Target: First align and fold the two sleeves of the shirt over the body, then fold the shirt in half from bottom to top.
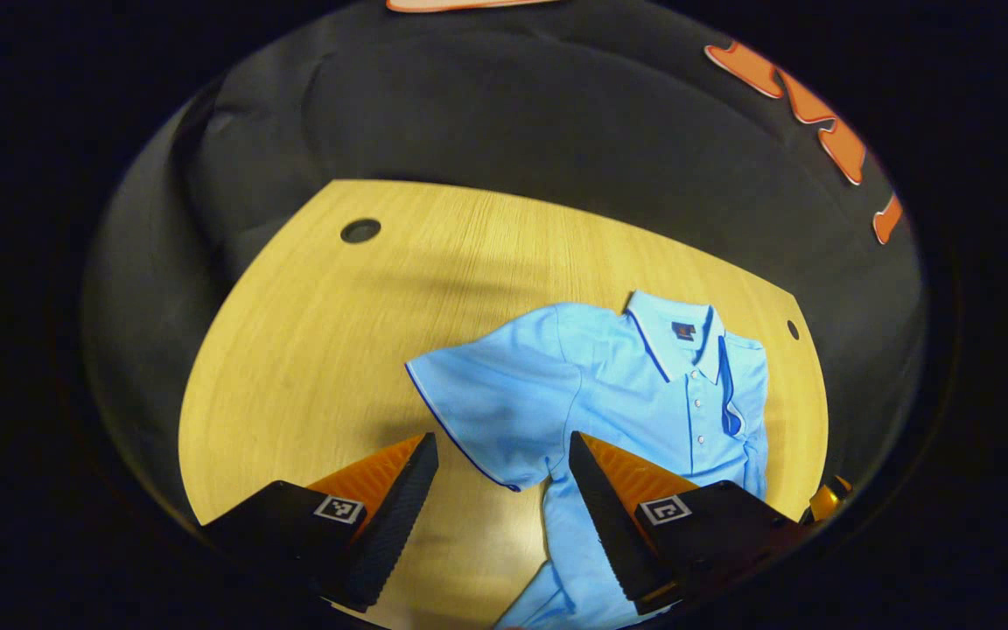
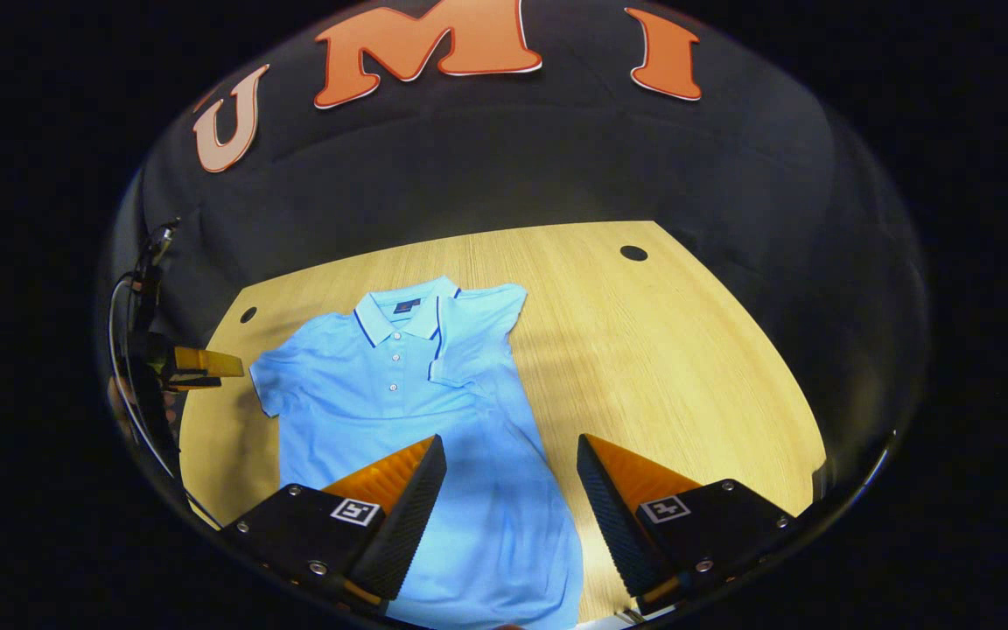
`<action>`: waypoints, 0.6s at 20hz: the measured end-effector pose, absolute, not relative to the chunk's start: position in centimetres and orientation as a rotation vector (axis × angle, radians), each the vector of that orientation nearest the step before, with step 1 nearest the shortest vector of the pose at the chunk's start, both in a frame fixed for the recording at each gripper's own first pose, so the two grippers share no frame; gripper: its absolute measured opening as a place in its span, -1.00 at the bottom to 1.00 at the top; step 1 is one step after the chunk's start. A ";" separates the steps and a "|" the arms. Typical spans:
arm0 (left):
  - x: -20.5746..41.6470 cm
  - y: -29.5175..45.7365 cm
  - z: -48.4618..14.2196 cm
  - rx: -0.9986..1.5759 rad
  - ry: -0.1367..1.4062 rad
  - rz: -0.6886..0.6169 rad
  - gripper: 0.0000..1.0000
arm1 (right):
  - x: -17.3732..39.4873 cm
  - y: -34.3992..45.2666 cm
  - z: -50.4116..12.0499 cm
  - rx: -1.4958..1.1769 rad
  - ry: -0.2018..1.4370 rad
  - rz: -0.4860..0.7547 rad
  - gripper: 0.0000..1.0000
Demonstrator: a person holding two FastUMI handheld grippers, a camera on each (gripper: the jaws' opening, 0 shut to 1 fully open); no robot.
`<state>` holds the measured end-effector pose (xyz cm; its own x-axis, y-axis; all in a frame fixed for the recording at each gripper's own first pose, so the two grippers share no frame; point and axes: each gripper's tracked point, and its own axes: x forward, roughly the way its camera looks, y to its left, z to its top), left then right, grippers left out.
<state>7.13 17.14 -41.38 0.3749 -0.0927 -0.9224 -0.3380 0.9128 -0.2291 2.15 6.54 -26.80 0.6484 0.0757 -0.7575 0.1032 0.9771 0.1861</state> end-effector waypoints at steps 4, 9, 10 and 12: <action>6.7 17.6 -44.5 -0.420 1.280 0.232 1.00 | 1.1 5.7 -25.8 0.227 0.835 -0.009 0.84; 6.8 18.3 -46.8 -0.423 1.382 0.306 0.96 | -1.2 5.0 -26.1 0.189 0.850 -0.002 0.76; 6.8 18.6 -47.3 -0.408 1.402 0.325 1.00 | -1.5 4.9 -26.1 0.188 0.854 -0.006 0.86; 6.8 19.1 -48.2 -0.358 1.438 0.333 0.94 | -2.6 4.7 -26.0 0.214 0.865 -0.013 0.87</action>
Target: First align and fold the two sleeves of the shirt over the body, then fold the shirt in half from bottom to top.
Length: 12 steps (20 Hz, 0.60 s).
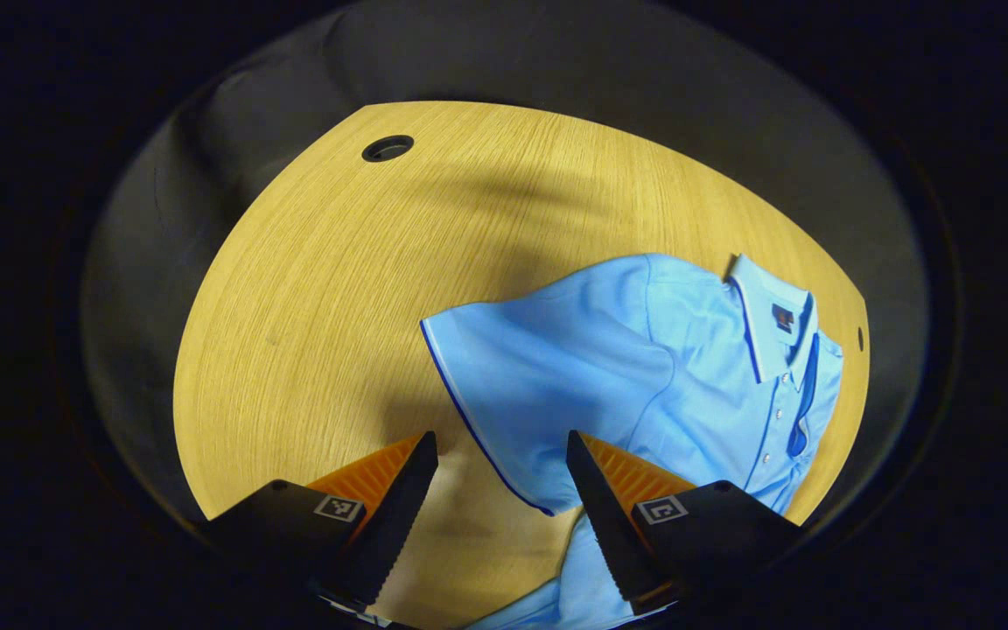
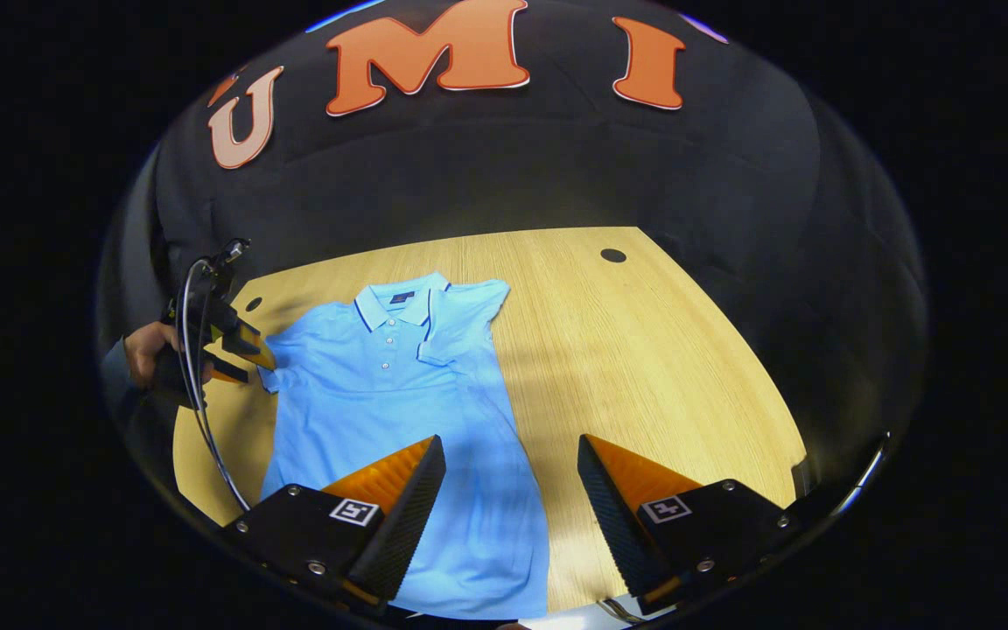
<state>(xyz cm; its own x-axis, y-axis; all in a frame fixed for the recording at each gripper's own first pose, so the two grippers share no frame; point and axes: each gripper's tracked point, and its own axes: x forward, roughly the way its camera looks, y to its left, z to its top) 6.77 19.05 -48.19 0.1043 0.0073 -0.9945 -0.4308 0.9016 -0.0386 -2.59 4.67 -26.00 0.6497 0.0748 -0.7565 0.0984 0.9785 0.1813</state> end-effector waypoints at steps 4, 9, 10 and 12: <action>8.1 18.8 -48.5 -0.309 1.434 0.313 0.81 | -4.3 4.3 -25.8 0.220 0.865 -0.019 0.87; 9.7 17.4 -48.4 -0.344 1.368 0.253 -0.14 | -5.4 4.2 -25.8 0.275 0.866 -0.028 0.87; 10.1 17.1 -48.4 -0.370 1.347 0.255 -0.41 | -5.3 4.4 -25.6 0.289 0.860 -0.025 0.87; 10.5 17.0 -48.2 -0.413 1.315 0.215 -0.76 | -5.8 4.2 -25.5 0.293 0.857 -0.028 0.87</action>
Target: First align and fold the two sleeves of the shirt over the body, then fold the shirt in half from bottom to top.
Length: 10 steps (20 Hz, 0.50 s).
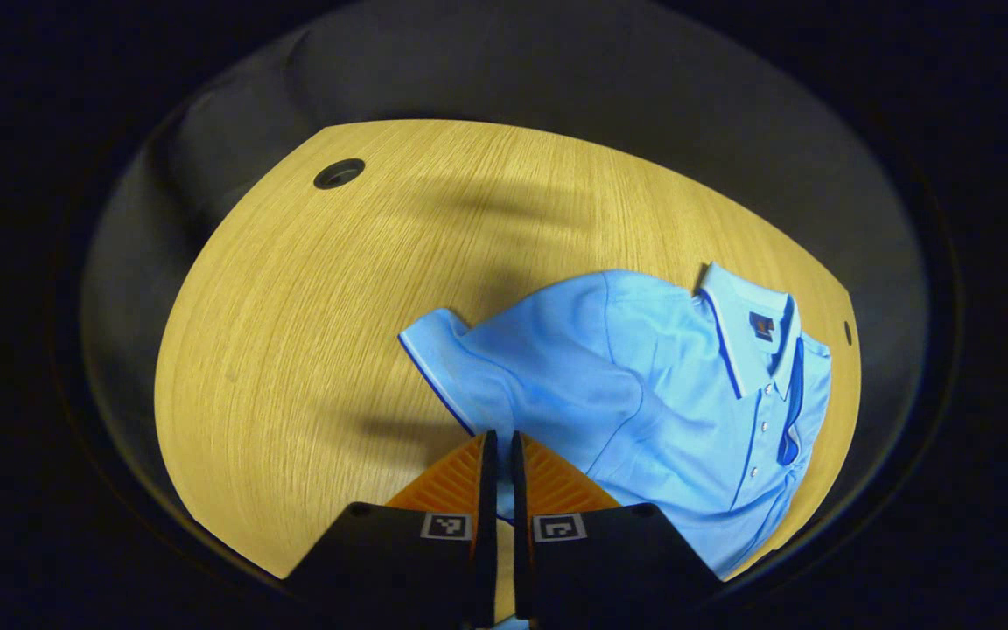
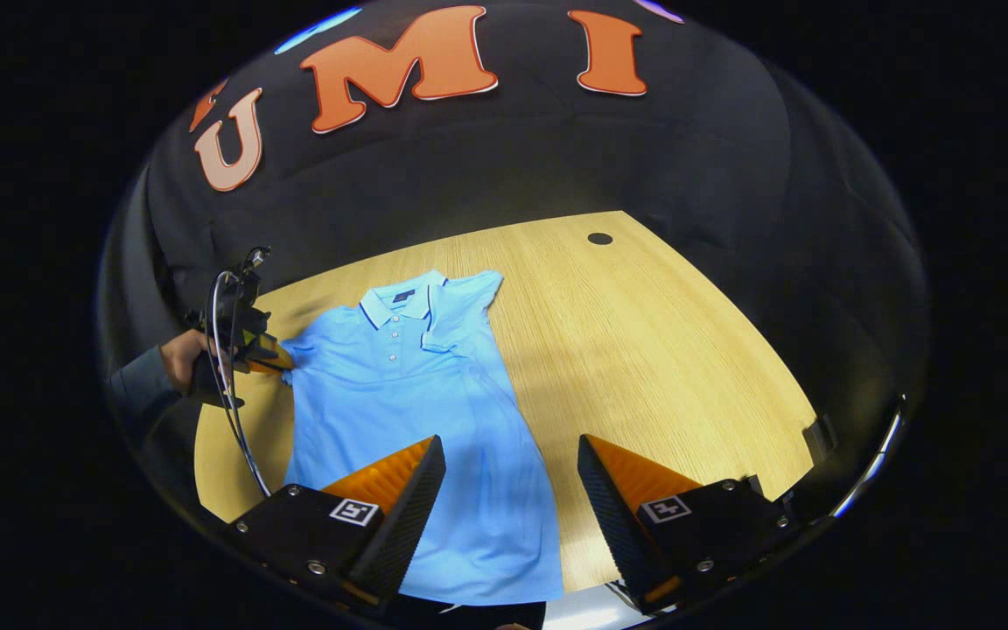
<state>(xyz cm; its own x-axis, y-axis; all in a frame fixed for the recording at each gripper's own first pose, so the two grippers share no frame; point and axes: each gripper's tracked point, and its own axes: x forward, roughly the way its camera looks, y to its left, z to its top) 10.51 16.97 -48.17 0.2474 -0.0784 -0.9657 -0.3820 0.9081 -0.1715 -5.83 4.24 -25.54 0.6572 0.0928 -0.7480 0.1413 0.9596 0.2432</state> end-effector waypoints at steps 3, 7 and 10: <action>10.8 17.0 -46.9 -0.416 1.281 0.161 -0.82 | -6.6 4.0 -25.7 0.276 0.865 -0.031 0.86; 12.1 15.6 -44.7 -0.342 1.246 0.098 -0.82 | -7.8 4.4 -26.4 0.287 0.892 -0.033 0.86; 13.4 13.6 -43.1 -0.299 1.213 0.033 -0.82 | -8.2 4.7 -26.5 0.279 0.901 -0.029 0.86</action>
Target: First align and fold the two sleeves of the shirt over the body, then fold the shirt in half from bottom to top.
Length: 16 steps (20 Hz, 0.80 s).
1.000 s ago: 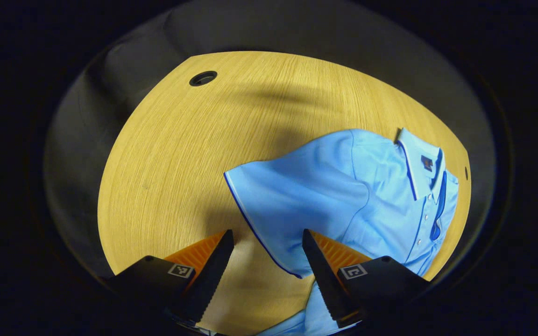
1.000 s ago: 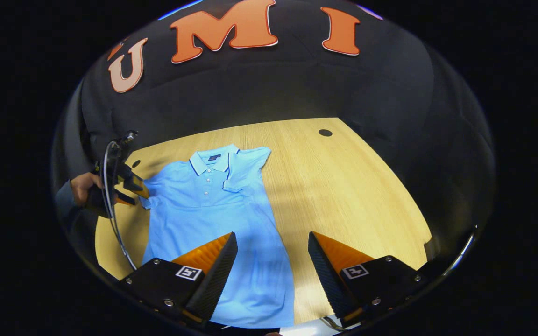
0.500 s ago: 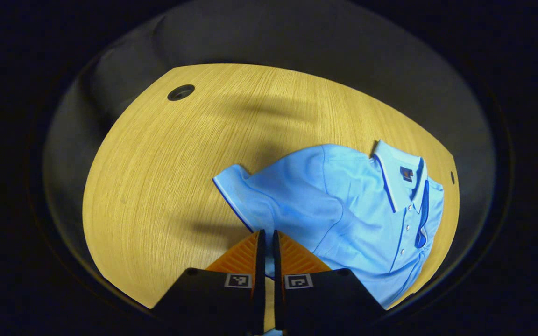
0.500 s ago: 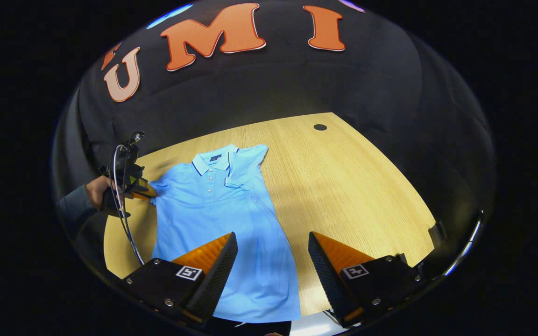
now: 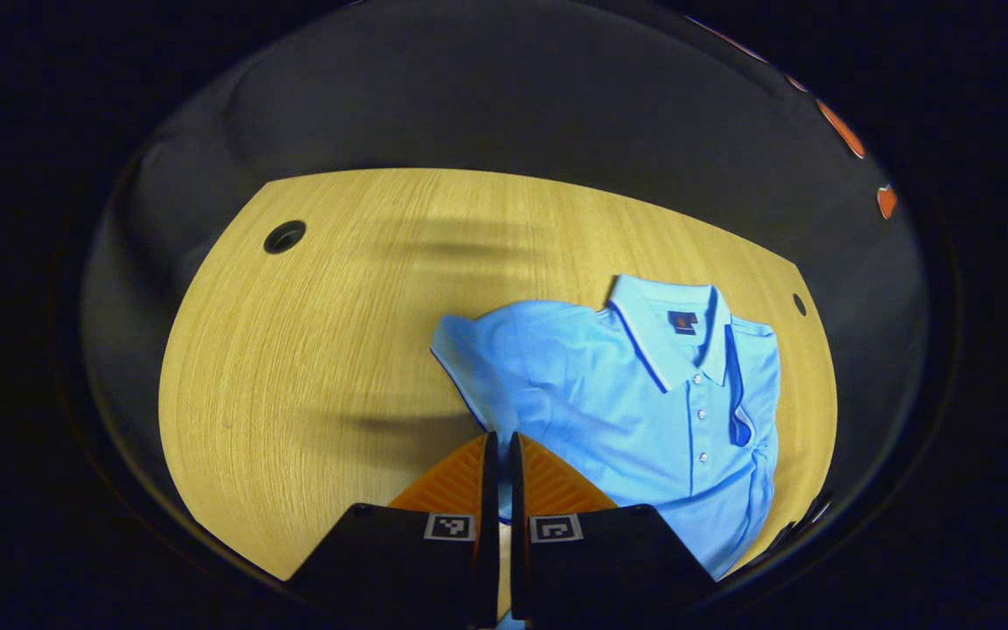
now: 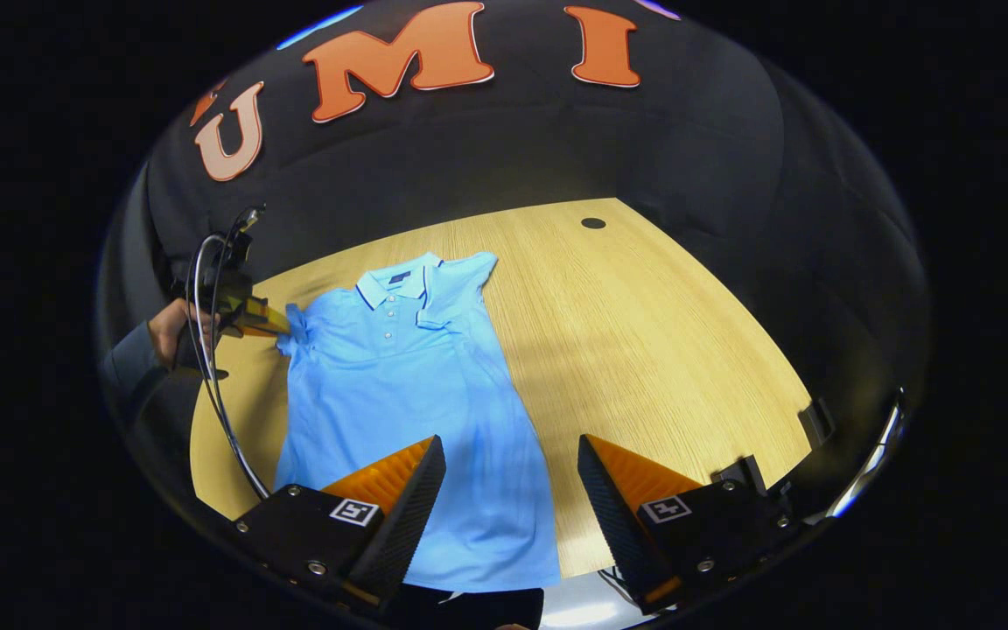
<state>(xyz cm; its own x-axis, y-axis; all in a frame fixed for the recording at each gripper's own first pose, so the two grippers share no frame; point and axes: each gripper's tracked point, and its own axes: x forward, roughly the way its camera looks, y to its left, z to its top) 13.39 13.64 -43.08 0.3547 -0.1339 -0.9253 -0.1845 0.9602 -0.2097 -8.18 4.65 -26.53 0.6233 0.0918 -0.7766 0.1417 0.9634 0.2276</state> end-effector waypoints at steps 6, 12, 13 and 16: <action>15.7 8.5 -41.4 -0.215 1.186 -0.094 -0.82 | -8.3 4.8 -26.7 0.273 0.904 -0.030 0.87; 16.6 3.0 -41.3 -0.197 1.198 -0.221 -0.82 | -10.3 4.9 -27.3 0.275 0.940 -0.067 0.86; 16.5 1.7 -41.4 -0.207 1.199 -0.264 -0.80 | -10.7 4.9 -27.5 0.274 0.945 -0.074 0.87; 15.4 -0.4 -40.6 -0.205 1.176 -0.354 -0.29 | -11.7 5.2 -28.1 0.278 0.972 -0.070 0.87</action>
